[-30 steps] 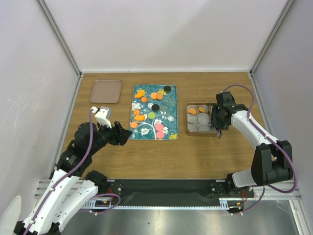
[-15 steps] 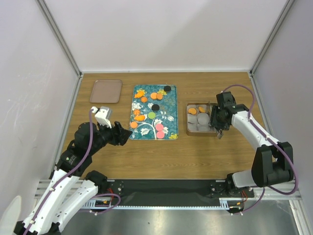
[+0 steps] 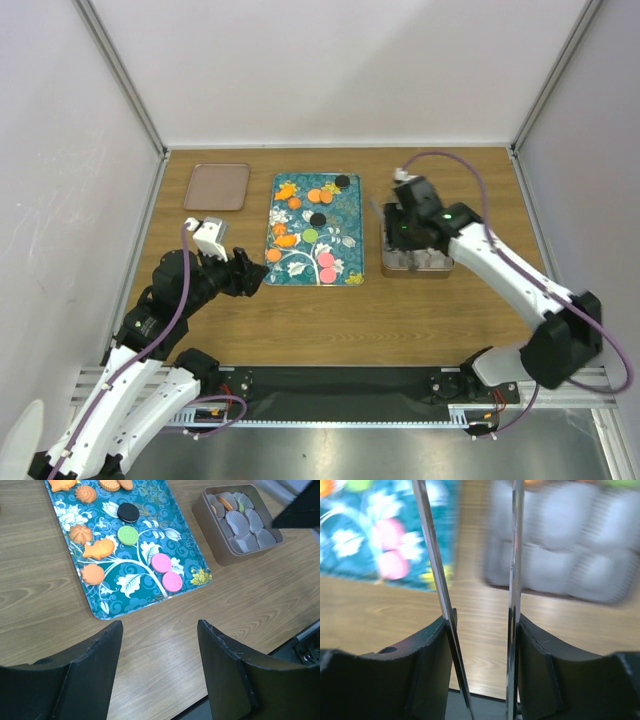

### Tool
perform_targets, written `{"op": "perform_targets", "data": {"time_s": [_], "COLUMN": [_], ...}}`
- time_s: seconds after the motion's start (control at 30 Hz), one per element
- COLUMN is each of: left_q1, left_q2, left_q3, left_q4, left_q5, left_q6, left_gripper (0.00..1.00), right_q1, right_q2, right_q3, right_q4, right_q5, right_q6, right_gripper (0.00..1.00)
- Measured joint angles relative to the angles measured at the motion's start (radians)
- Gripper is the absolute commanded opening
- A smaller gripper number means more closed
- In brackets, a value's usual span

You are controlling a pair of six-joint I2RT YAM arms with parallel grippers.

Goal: Pack the cookies

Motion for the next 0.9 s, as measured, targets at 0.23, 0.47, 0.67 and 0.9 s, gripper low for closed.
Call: {"op": "perform_targets", "data": {"time_s": [0.23, 0.47, 0.67, 0.9], "left_q1": [0.0, 0.0, 0.0, 0.0], "left_q2": [-0.001, -0.008, -0.008, -0.009], "left_q3": [0.0, 0.0, 0.0, 0.0], "left_q4": [0.0, 0.0, -0.001, -0.001], "left_q5": [-0.011, -0.027, -0.027, -0.028], "left_q6": [0.0, 0.0, 0.0, 0.0], "left_gripper": [0.67, 0.67, 0.68, 0.67], "right_q1": [0.179, 0.198, 0.21, 0.227], "right_q2": [0.359, 0.585, 0.63, 0.645], "right_q3": [0.254, 0.407, 0.436, 0.447], "right_q4": [0.032, 0.031, 0.022, 0.005], "right_q5": [0.003, 0.003, 0.011, 0.026], "right_q6": [-0.009, -0.018, -0.024, -0.034], "right_gripper": [0.54, 0.54, 0.54, 0.54]}}
